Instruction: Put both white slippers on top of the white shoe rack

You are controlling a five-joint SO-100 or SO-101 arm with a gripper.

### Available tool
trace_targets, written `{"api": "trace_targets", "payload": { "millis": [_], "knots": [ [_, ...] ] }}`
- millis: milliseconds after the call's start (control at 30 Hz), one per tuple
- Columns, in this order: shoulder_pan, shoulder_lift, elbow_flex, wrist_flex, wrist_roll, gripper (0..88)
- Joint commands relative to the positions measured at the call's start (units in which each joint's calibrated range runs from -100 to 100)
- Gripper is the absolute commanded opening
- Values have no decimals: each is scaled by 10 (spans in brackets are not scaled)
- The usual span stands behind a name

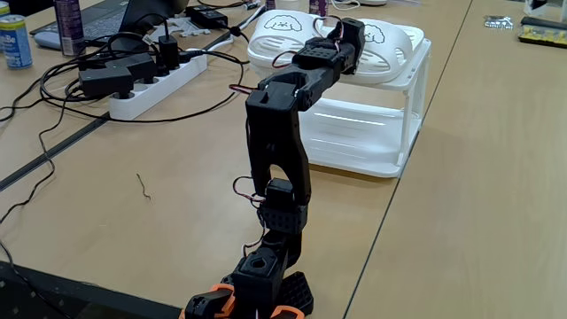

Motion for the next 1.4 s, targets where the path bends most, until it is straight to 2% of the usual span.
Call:
{"api": "trace_targets", "payload": {
  "millis": [0,1367],
  "knots": [
    [-2,-31,-48,-8,5,172],
    [2,37,-96,-9,5,166]
  ]
}}
